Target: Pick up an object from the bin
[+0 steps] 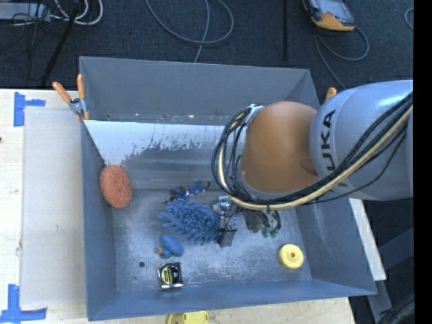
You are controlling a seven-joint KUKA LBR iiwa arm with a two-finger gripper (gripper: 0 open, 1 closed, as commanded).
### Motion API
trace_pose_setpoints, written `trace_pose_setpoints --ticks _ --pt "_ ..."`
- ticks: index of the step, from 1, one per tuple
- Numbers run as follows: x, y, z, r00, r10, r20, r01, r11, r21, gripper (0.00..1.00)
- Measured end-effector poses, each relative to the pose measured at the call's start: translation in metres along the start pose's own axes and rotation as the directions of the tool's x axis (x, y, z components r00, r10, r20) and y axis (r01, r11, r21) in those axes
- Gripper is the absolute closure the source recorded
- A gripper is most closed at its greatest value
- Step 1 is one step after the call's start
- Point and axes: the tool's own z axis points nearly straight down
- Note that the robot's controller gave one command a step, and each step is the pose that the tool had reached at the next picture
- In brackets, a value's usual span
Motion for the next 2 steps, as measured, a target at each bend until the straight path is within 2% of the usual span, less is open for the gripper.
trace_pose_setpoints --ticks 1,2 --pt "0.000 0.000 0.000 1.000 -0.001 0.000 0.001 1.000 0.000 1.00" --pt "0.013 -0.014 -0.108 1.000 -0.001 0.001 0.001 1.000 0.000 1.00"
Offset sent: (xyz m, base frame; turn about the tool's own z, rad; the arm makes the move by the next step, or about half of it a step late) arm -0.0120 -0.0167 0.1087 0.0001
